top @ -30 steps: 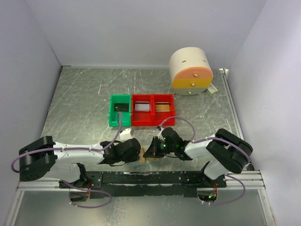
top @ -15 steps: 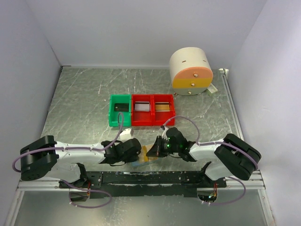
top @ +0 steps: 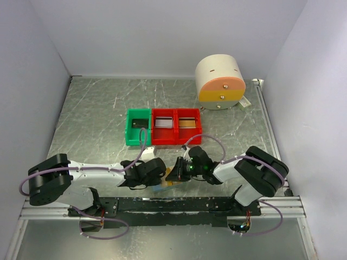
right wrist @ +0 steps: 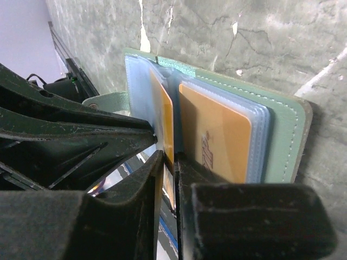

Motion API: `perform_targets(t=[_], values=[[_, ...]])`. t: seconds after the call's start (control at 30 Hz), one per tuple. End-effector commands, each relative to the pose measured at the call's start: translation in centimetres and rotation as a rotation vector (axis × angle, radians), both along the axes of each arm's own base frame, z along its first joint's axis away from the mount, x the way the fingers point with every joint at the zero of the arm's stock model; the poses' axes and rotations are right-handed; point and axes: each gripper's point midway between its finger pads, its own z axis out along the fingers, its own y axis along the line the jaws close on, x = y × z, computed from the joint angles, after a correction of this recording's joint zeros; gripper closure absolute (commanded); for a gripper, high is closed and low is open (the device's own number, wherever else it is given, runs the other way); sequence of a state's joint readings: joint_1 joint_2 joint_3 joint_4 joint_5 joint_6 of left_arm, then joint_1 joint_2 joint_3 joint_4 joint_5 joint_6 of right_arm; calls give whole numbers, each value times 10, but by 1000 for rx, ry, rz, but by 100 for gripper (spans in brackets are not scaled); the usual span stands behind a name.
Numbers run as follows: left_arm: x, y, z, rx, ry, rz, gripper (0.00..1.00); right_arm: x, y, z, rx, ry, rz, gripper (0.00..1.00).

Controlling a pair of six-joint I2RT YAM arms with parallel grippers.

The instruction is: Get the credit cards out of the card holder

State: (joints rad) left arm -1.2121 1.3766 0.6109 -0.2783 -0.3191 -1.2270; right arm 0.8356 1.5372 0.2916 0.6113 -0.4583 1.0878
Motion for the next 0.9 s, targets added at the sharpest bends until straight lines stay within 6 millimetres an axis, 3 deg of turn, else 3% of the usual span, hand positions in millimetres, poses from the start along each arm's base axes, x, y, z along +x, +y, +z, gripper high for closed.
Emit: perform_targets(t=[0.0,0.27,0.87], values=[[-4,23,-16,105,21,2,75,8,5,7,32,-21,-12,88],[-6,27,-19,94,25,8,75,7,-11,3,-22,-42,-37,95],[-7,27,-21,103,29,3,76,13,1,5,16,-18,-19,79]])
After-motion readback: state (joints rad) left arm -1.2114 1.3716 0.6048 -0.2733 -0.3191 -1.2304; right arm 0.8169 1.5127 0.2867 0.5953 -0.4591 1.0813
